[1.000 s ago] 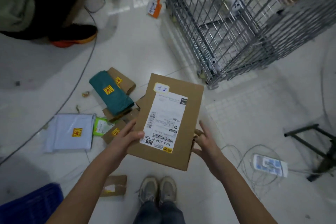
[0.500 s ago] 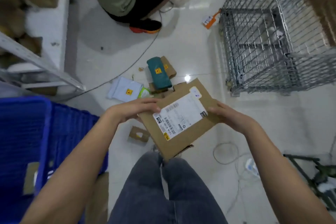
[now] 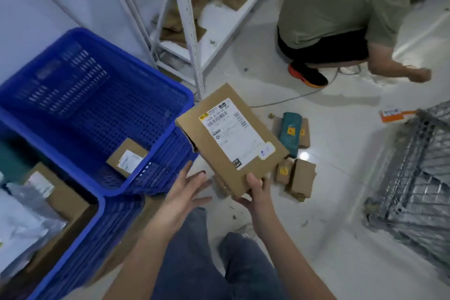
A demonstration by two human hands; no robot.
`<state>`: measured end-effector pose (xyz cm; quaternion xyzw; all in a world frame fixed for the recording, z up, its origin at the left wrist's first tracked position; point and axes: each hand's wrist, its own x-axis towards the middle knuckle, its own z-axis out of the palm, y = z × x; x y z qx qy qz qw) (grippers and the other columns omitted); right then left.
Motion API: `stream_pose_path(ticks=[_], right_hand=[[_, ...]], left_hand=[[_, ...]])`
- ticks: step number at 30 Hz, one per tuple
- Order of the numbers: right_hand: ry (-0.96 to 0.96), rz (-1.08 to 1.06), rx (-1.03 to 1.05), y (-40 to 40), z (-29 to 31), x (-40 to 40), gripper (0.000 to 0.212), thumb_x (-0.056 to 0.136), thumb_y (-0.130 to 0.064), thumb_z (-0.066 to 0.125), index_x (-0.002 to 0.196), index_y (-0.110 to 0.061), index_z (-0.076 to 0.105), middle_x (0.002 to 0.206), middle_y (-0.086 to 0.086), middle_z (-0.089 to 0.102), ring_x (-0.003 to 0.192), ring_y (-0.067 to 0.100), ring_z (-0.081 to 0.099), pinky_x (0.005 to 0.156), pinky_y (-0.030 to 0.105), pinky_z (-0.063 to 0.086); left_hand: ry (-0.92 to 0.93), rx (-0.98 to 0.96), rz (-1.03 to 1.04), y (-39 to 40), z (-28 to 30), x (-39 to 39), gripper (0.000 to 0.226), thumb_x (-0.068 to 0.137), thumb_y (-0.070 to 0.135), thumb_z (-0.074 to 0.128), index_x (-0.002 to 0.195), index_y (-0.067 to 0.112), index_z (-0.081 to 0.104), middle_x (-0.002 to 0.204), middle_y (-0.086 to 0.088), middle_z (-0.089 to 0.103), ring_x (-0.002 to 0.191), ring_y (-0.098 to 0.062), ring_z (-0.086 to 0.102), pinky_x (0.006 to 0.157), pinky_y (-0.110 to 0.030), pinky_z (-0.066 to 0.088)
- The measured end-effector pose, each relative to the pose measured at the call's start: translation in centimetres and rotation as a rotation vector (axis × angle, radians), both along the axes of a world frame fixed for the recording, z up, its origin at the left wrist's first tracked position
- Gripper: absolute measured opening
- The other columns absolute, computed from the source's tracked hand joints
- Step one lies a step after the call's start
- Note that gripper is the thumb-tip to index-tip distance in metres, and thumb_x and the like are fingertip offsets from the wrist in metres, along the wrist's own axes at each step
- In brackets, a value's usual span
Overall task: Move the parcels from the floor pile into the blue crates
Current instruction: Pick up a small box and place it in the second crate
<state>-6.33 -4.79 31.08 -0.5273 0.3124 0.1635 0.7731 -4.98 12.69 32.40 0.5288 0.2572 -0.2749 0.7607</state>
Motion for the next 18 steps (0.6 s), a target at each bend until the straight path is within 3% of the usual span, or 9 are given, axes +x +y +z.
stream_pose_path(ticks=[3, 6, 10, 12, 15, 18], right_hand=[[-0.067, 0.101, -0.032, 4.7, -0.1, 1.4, 0.096, 0.048, -0.05, 0.073, 0.129, -0.021, 0.029, 0.114, -0.005, 0.056, 0.097, 0.007, 0.063, 0.065, 0.024, 0.057], [-0.086, 0.196, -0.005, 8.7, 0.0, 3.7, 0.095, 0.048, -0.051, 0.078, 0.127, -0.027, 0.03, 0.122, -0.005, 0.055, 0.107, 0.011, 0.061, 0.071, 0.027, 0.057], [-0.04, 0.346, -0.013, 13.5, -0.3, 7.6, 0.101, 0.04, -0.066, 0.081, 0.123, -0.03, 0.037, 0.121, -0.007, 0.058, 0.107, 0.011, 0.063, 0.083, 0.033, 0.056], [-0.019, 0.381, -0.089, 15.4, -1.0, 10.0, 0.097, 0.052, -0.062, 0.08, 0.13, -0.024, 0.036, 0.128, -0.002, 0.055, 0.115, 0.016, 0.058, 0.089, 0.031, 0.052], [-0.013, 0.295, -0.176, 17.3, -2.1, 14.9, 0.065, 0.086, -0.028, 0.063, 0.141, -0.019, 0.029, 0.137, 0.002, 0.047, 0.12, 0.017, 0.051, 0.098, 0.035, 0.045], [-0.074, 0.493, -0.329, 19.0, -2.6, 19.4, 0.048, 0.088, -0.03, 0.06, 0.133, -0.017, 0.048, 0.126, -0.003, 0.057, 0.115, 0.01, 0.054, 0.097, 0.029, 0.044]], left_hand=[[-0.061, 0.096, 0.091, 1.2, 0.4, 1.0, 0.1, 0.049, 0.051, 0.083, 0.136, 0.033, 0.039, 0.122, 0.004, 0.065, 0.107, -0.017, 0.065, 0.082, -0.036, 0.056], [-0.061, 0.042, 0.207, 4.3, 0.5, 3.1, 0.107, 0.049, 0.046, 0.081, 0.143, 0.036, 0.03, 0.131, 0.004, 0.057, 0.114, -0.022, 0.061, 0.096, -0.048, 0.05], [-0.032, 0.061, 0.275, 10.1, -0.2, 6.3, 0.102, 0.054, 0.04, 0.078, 0.143, 0.038, 0.029, 0.13, 0.001, 0.057, 0.116, -0.022, 0.058, 0.095, -0.049, 0.05], [0.004, 0.062, 0.322, 13.0, -1.4, 8.2, 0.092, 0.06, 0.038, 0.075, 0.141, 0.039, 0.032, 0.128, 0.002, 0.057, 0.114, -0.02, 0.058, 0.091, -0.046, 0.052], [0.09, 0.004, 0.381, 16.9, -3.5, 10.9, 0.078, 0.075, 0.033, 0.071, 0.142, 0.036, 0.032, 0.126, 0.003, 0.057, 0.109, -0.02, 0.06, 0.084, -0.045, 0.055], [0.133, 0.009, 0.378, 20.2, -5.0, 12.8, 0.07, 0.081, 0.034, 0.068, 0.142, 0.035, 0.033, 0.125, 0.007, 0.058, 0.101, -0.014, 0.061, 0.071, -0.037, 0.059]])
